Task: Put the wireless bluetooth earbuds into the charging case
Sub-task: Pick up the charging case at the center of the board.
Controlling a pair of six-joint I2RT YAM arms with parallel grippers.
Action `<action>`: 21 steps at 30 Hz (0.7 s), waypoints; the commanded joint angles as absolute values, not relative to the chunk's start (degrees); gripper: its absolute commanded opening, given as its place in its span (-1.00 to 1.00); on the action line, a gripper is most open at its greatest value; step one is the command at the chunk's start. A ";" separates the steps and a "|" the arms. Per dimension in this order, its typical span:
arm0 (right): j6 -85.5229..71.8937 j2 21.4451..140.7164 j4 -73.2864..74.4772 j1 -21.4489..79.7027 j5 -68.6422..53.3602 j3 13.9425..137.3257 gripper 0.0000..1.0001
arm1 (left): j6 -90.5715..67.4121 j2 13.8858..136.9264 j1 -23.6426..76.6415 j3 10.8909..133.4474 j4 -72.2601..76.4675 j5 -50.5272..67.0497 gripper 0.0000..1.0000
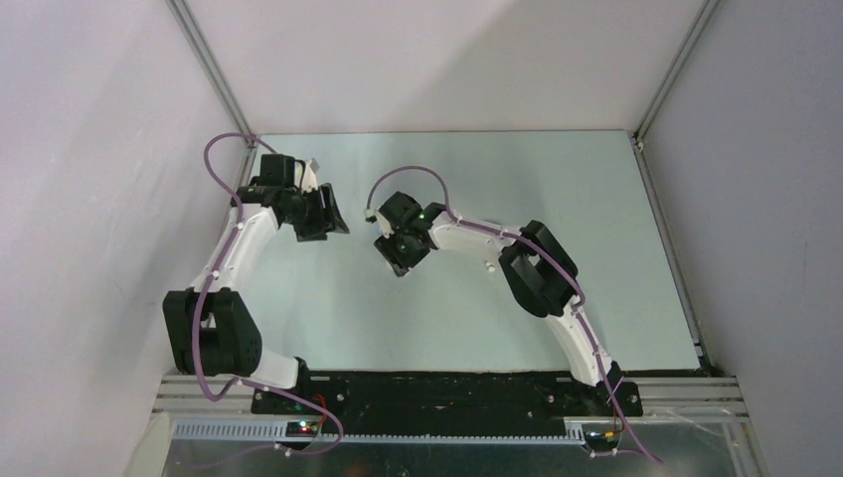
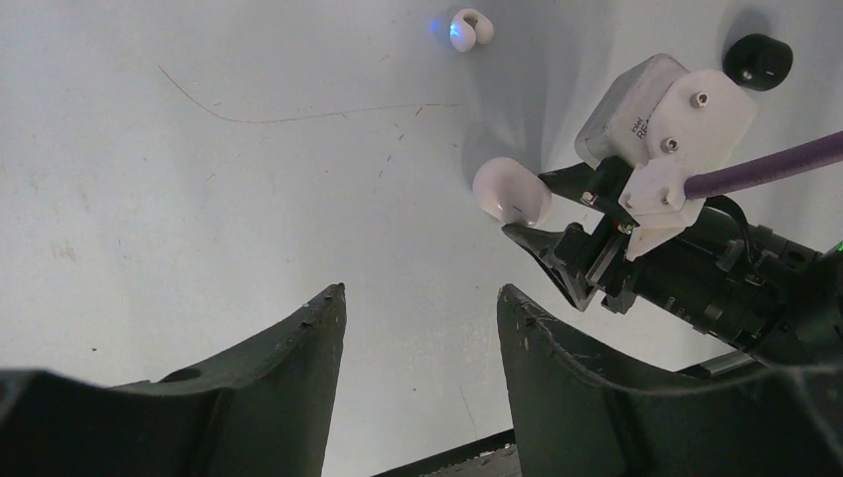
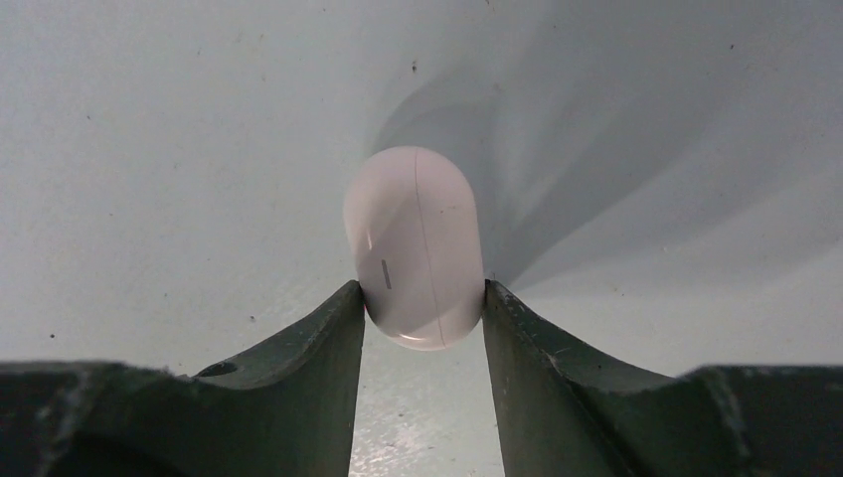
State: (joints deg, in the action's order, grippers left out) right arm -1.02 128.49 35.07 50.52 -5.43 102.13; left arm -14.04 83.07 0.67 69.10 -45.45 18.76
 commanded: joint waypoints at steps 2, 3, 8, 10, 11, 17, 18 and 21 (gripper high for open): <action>5.81 130.18 32.83 50.27 -7.99 102.88 -0.04 | -15.23 83.34 0.18 70.51 -44.54 21.14 0.24; 7.21 130.26 32.81 50.23 -8.30 102.84 -0.05 | -15.41 83.68 0.18 70.63 -44.49 21.48 0.24; 12.75 129.78 34.03 49.49 -12.09 102.51 -0.45 | -15.28 85.13 -1.54 71.70 -44.49 21.88 0.23; 15.45 128.48 34.37 48.85 -13.00 102.45 -0.54 | -14.69 85.72 -1.63 72.07 -44.50 21.95 0.22; 16.30 126.95 34.32 48.22 -13.31 102.14 -0.58 | -14.42 86.18 -1.61 72.20 -44.48 22.21 0.22; 23.97 114.28 27.45 44.40 -15.24 95.23 -0.64 | -12.18 86.55 -1.61 71.79 -39.56 30.78 0.20; 25.37 112.47 26.43 43.95 -15.70 93.24 -0.65 | -11.61 85.78 -1.61 71.67 -37.16 34.35 0.18; 27.39 104.58 22.91 41.53 -17.56 90.36 -0.68 | -10.24 83.84 -1.05 71.77 -31.96 40.84 0.18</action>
